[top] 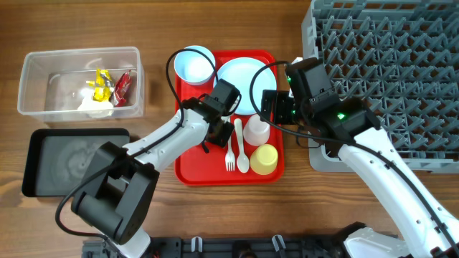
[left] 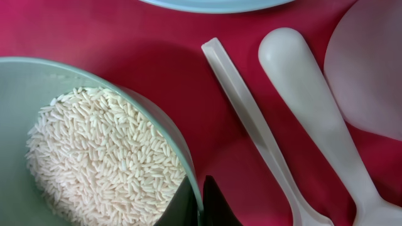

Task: Sort waste into correct bins and load items into the dishwasher rack
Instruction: 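Grasp the green rice bowl rim with the left gripper, then carry the green bowl left over the black tray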

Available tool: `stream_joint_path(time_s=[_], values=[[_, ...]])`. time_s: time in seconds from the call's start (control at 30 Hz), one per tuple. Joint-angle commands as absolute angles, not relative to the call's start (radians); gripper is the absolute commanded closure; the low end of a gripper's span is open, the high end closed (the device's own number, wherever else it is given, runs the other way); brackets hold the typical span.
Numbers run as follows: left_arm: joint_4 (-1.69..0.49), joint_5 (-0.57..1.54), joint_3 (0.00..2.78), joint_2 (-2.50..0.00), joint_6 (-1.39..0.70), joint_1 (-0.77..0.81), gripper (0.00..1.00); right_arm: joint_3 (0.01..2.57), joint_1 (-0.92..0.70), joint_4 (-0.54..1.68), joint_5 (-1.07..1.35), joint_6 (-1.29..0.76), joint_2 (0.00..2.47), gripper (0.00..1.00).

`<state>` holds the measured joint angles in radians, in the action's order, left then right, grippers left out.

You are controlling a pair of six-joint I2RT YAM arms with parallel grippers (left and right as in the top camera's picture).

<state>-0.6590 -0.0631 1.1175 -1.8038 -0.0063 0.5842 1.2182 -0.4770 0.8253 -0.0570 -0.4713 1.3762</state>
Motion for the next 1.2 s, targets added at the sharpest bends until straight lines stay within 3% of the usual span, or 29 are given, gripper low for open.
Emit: stream_joint_path(time_s=[0.0, 0.37, 0.63, 1.17], values=[[-0.676, -0.046, 1.116, -1.738, -0.07, 0.584, 0.96, 1.218, -0.477, 0.824, -0.067, -0.474, 1.371, 0.0], [-0.799, -0.036, 1.118, -1.496, -0.3, 0.534, 0.96, 1.218, -0.477, 0.823, -0.059, -0.474, 1.371, 0.0], [-0.955, -0.033, 1.117, -1.377, -0.463, 0.409, 0.96, 1.218, -0.477, 0.823, -0.059, -0.471, 1.371, 0.0], [-0.992, 0.234, 0.994, -1.105, -0.392, -0.057, 0.96, 1.218, -0.477, 0.818, -0.059, -0.47, 1.371, 0.0]])
